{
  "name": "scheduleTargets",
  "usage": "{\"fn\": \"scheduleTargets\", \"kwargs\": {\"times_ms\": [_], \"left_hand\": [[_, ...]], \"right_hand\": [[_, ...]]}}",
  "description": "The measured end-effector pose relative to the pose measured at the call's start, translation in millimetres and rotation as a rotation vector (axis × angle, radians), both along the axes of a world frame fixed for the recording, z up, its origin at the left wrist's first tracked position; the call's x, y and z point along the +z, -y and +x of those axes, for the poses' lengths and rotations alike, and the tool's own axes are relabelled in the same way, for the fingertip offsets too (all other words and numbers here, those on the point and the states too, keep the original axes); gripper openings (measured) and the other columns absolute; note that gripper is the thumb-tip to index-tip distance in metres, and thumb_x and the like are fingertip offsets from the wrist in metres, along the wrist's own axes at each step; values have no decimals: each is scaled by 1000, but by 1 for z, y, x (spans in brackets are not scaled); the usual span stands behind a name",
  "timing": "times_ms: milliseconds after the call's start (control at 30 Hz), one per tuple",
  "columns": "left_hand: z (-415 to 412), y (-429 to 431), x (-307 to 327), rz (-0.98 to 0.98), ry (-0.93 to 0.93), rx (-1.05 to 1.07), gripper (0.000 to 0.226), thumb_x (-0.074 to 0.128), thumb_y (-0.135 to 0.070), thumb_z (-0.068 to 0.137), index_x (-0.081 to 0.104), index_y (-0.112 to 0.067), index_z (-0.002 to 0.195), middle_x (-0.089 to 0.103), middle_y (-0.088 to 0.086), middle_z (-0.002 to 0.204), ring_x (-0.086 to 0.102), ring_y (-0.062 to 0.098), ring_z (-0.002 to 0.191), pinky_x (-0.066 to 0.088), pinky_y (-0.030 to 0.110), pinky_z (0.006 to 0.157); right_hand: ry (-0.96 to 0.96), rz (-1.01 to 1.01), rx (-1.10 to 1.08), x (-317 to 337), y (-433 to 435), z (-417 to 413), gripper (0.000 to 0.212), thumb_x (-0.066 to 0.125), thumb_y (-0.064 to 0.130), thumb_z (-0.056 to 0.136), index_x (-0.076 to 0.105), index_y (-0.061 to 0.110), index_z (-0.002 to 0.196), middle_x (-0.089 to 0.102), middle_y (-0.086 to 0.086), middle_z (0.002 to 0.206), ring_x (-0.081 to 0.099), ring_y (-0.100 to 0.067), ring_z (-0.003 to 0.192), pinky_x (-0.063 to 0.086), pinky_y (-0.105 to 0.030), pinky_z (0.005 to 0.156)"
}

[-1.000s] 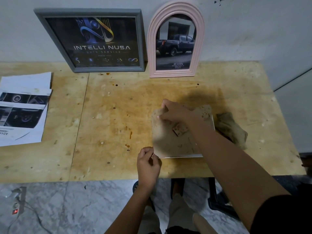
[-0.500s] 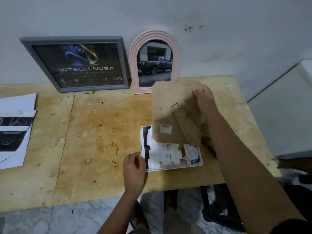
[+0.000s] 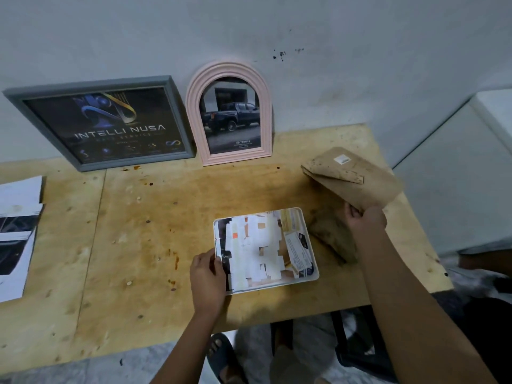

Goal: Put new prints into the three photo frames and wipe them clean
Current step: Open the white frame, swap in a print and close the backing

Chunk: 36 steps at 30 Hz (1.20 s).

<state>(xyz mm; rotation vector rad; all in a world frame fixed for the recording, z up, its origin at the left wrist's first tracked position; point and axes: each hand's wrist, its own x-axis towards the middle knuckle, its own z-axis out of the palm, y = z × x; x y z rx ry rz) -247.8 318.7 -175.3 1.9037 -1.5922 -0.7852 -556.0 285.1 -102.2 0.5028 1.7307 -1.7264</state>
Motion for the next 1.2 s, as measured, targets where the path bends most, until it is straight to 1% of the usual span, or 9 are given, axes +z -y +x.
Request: {"fn": "scheduleTargets", "kwargs": {"times_ms": [167,300,400,533,633,767,967,1067,1200], "left_hand": [[0,0,0,-12,17,-18,26,52,-6,92,64,-5,114,60,12,101,47,13,84,36,23,76],[2,1,1,-3,7,-24,25,51,-7,93,64,-7,114,57,7,98,50,16,84,37,24,75],[3,2,2,9,-4,-33,25,50,-9,93,63,-7,115,57,7,99,51,18,85,38,25,77],[4,2,2,21,-13,-44,26,49,-11,95,62,-7,117,58,8,103,49,13,85,38,23,78],[4,1,2,19,-17,-43,27,48,-10,94,62,-7,117,58,8,106,49,13,86,37,22,79],[5,1,2,15,-12,-63,27,50,-8,93,61,-7,118,57,8,108,50,15,93,37,21,83],[2,14,9,-56,193,-243,34,57,-7,86,56,-10,119,53,8,115,43,25,106,37,28,85],[-1,26,15,12,389,-356,50,55,-26,89,43,-12,135,45,5,134,37,25,120,34,35,99],[-5,33,16,114,516,-431,62,42,-34,94,16,-20,148,18,-4,155,12,16,141,16,38,110]], "right_hand": [[-5,21,198,-23,-3,-9,30,48,15,96,52,-10,112,54,-28,113,51,-42,112,46,-32,82],[-109,452,336,-19,4,-8,41,52,16,94,42,0,131,48,-14,122,47,-24,100,42,-29,80],[-165,503,403,-15,2,-2,47,54,18,94,38,-4,133,46,-16,132,49,-29,114,44,-35,94],[-225,520,476,-13,-6,13,44,48,25,95,43,0,131,50,-11,113,49,-24,97,44,-32,84],[-429,540,543,-17,-13,32,44,46,25,93,42,7,133,48,-14,129,49,-30,113,43,-40,94],[-818,447,966,-21,-22,67,28,55,18,87,57,17,115,58,2,108,51,-14,92,38,-27,79],[-988,653,1454,-43,-21,88,66,60,49,83,37,23,139,33,-1,140,33,-24,126,33,-40,101],[-1027,718,1502,-47,-23,92,79,62,54,78,27,26,143,23,1,147,23,-26,132,28,-43,105],[-1087,702,1483,-51,-26,92,71,63,52,80,33,30,140,25,6,148,23,-25,133,26,-43,105]]}}
